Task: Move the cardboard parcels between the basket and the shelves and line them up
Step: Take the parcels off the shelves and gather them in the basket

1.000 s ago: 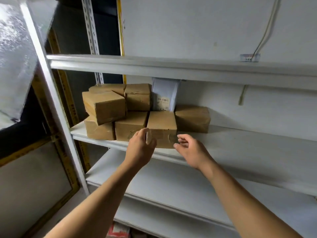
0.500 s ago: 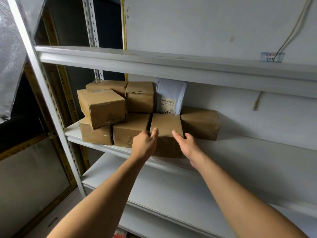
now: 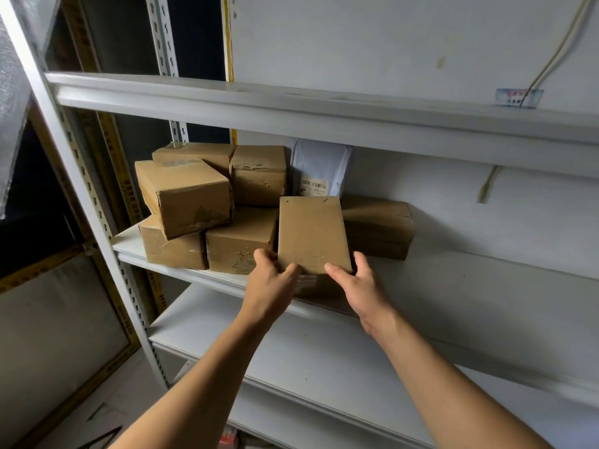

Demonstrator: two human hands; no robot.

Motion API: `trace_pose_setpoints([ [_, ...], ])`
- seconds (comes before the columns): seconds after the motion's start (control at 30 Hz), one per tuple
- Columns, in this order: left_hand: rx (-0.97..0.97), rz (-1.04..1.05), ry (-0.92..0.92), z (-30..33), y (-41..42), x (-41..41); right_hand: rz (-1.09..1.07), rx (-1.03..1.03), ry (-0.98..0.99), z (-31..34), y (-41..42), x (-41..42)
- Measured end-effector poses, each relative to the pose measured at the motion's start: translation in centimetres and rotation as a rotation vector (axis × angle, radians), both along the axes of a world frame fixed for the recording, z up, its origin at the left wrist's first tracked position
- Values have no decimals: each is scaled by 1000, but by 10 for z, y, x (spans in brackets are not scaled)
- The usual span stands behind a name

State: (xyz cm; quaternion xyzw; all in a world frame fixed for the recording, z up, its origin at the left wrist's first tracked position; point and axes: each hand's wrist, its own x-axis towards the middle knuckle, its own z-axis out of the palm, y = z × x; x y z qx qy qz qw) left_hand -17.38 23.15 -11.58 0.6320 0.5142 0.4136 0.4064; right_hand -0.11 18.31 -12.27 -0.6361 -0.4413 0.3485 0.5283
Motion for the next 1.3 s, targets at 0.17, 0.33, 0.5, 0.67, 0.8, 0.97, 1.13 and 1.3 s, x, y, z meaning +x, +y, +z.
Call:
trace_pose_setpoints([
  [0.17,101,-128,-99,-17,-15,-1,-92,93,-25,-6,-24,4],
  [0.33,163,-247,-176,-24,-34,15,-178,195,-12,-11,-65,14],
  [0.5,180,-423,-213,-26,-70,57,-318,265,-39,-14,-133,36],
  [0.67,212,-610,-213,-21,-125,107,-473,257,-28,-13,-218,69],
  [0.8,200,-752,-202,-25,-176,144,-549,240,-25,-20,-290,84],
  [0.97,129,-909,-114,-47,-270,186,-765,193,44,-42,-405,95],
  [1.13,62,-1066,-61,-74,-386,212,-994,180,124,-77,-522,90],
  [1.3,21,-1247,31,-111,-467,231,-1147,148,190,-118,-611,70],
])
